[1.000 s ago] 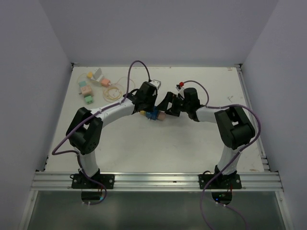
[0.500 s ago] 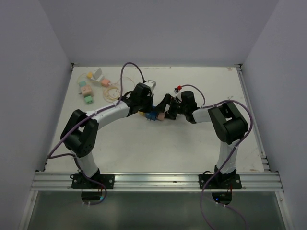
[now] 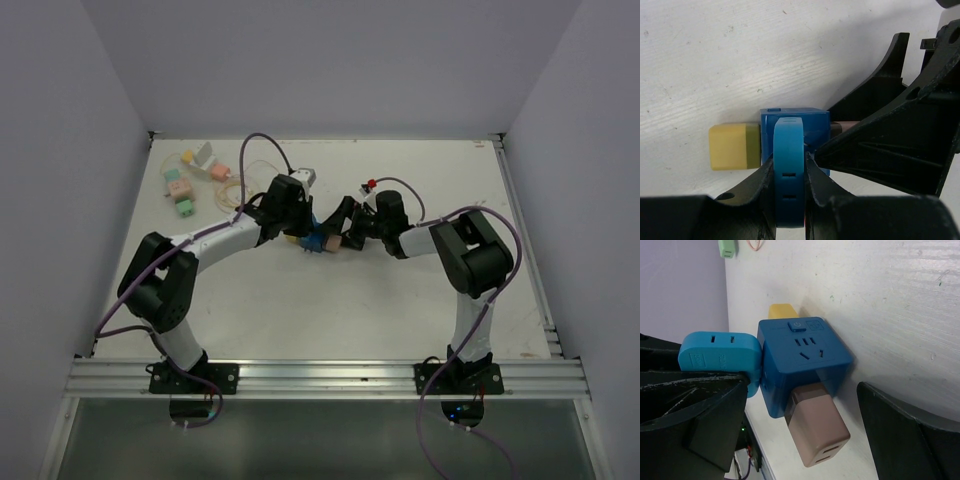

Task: Pull the plug off the socket

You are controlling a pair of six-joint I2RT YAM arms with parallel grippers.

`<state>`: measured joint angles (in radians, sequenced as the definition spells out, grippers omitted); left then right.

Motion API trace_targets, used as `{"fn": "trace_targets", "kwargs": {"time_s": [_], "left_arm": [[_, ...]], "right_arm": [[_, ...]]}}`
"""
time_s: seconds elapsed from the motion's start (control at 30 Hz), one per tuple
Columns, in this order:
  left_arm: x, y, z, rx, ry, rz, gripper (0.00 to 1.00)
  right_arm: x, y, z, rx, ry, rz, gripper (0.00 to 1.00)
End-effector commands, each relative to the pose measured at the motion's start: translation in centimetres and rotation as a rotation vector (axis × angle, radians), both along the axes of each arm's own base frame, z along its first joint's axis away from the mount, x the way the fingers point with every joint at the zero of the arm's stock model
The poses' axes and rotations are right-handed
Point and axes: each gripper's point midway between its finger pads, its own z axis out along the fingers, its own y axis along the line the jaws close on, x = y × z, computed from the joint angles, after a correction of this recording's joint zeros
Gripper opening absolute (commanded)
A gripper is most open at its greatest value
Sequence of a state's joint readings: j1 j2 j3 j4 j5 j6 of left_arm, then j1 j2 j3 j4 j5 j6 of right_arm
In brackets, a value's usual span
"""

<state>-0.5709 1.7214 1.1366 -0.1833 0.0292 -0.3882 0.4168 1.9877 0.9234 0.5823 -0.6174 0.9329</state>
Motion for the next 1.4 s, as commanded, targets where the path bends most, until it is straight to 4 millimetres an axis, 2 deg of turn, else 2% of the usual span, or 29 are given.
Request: {"fn": "trace_targets", "kwargs": {"time_s": [0.0,0.17,0.4,0.6,0.77,1.0,1.23,1.37], "left_arm": [[0.7,0.1,2.6,-0.07,-0.052,0.019,0.0],[0.4,-0.3,2.7,-0.103,-0.05,0.006,0.0],[0.3,-0.9,4.7,-0.177,-0.076,0.001,0.0],[0.4,-0.2,5.4,-0.251,-0.076,0.026,0.0],[0.3,0.5,5.2,-0.257,-0.072,0.042,0.0],[0.5,-0.2,5.2,-0.309,-0.079,0.035,0.0],[0.5,-0.9,4.9,-0.352,-0.067,0.029,0.0],[0.6,-1.1,5.1,-0.363,-0.07,0.026,0.0]], "right_arm": [[-0.4,0.4,-0.8,-0.001,0.011,0.011,0.95],[-0.6,0.8,-0.9,0.011,0.012,0.024,0.9],[-0.8,1.1,-0.7,0.03,0.001,0.034,0.88],[-1.0,1.1,-0.9,0.038,0.011,0.035,0.88],[-1.3,1.1,-1.1,0.042,0.015,0.037,0.86],[-1.4,1.6,0.5,0.105,-0.011,0.059,0.73],[-1.7,2.0,1.5,0.153,-0.03,0.083,0.75],[-1.8,2.0,1.4,0.158,-0.031,0.089,0.76]]}}
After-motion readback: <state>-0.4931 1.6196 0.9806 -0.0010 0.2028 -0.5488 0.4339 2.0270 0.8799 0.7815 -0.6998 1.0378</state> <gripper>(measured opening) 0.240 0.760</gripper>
